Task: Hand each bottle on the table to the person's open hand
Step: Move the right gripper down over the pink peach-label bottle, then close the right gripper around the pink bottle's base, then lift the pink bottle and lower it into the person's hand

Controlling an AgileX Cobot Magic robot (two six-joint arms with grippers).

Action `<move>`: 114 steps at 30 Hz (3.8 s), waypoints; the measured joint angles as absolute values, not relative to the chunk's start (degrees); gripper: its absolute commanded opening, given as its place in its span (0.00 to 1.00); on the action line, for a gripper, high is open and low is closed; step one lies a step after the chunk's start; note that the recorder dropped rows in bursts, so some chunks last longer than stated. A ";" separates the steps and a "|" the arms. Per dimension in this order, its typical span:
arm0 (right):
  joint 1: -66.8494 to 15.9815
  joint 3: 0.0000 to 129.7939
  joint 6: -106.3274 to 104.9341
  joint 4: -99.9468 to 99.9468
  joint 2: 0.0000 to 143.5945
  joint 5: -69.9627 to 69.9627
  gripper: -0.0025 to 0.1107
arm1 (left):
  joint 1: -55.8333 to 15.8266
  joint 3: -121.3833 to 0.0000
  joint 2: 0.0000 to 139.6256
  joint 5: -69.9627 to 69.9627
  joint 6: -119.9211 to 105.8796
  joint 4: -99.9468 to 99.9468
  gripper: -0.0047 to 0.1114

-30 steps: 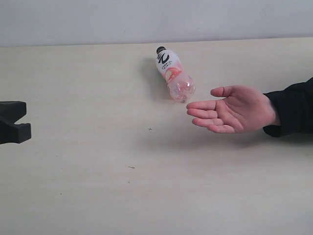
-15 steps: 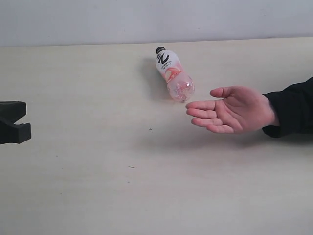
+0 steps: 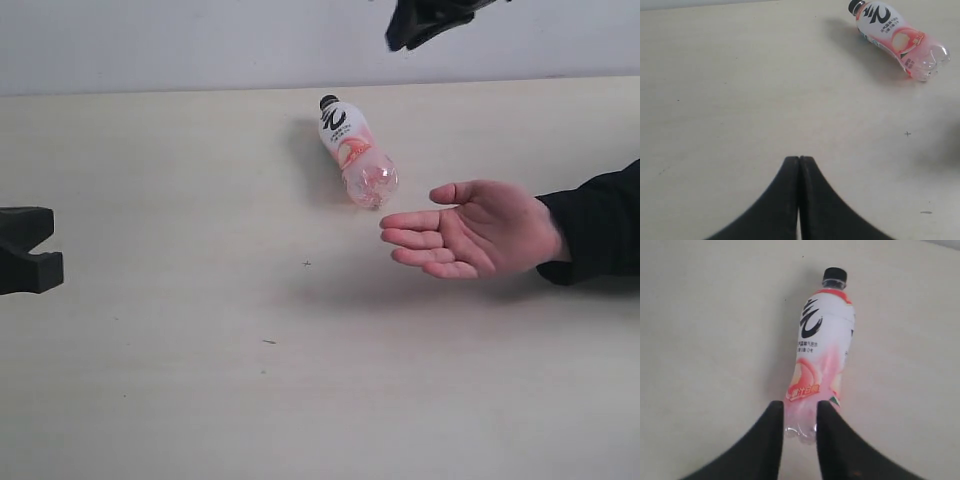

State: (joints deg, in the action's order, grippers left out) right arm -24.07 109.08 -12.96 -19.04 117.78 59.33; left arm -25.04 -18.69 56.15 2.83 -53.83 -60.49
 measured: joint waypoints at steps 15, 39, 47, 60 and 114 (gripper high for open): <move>-25.35 119.50 -10.98 -16.49 136.10 57.40 0.81 | -25.04 -18.69 56.15 2.83 -53.83 -60.49 0.04; -28.75 120.00 -5.79 -10.38 141.06 54.28 0.77 | -25.04 -18.69 56.15 2.83 -53.83 -60.49 0.04; -28.75 120.00 -5.79 -10.14 141.06 55.31 0.75 | -25.04 -18.69 56.15 2.83 -53.83 -60.49 0.04; -28.75 120.00 -5.79 -10.51 142.35 56.33 0.70 | -25.04 -18.69 56.15 2.83 -53.83 -60.49 0.04; -26.68 57.19 -3.55 -13.79 79.28 44.45 0.02 | -25.04 -18.69 56.15 2.83 -53.83 -60.49 0.04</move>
